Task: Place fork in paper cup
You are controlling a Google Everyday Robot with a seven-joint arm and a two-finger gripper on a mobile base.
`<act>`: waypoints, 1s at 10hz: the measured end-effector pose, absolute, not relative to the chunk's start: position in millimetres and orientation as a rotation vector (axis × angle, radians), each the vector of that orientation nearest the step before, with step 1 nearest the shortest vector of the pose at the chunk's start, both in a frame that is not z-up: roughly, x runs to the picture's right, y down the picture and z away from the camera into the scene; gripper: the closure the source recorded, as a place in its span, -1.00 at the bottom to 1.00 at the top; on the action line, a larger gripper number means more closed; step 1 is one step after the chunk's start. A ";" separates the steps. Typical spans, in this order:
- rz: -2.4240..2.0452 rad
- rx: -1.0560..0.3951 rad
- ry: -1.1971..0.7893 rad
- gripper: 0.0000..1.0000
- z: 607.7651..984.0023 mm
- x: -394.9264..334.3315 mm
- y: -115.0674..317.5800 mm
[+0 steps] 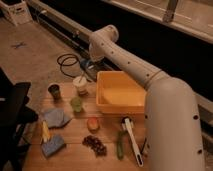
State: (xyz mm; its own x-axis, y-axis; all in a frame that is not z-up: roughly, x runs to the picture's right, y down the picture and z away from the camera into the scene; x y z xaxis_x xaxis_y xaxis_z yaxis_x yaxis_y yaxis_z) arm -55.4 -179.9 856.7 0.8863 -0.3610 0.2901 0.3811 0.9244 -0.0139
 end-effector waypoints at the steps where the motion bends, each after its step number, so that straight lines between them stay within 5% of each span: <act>1: -0.386 -0.083 -0.288 1.00 862.0 -55.5 -174.7; 7: -0.389 -0.183 -0.344 0.97 889.6 -65.3 -136.2; 10: -0.402 -0.228 -0.374 0.41 896.1 -72.1 -125.9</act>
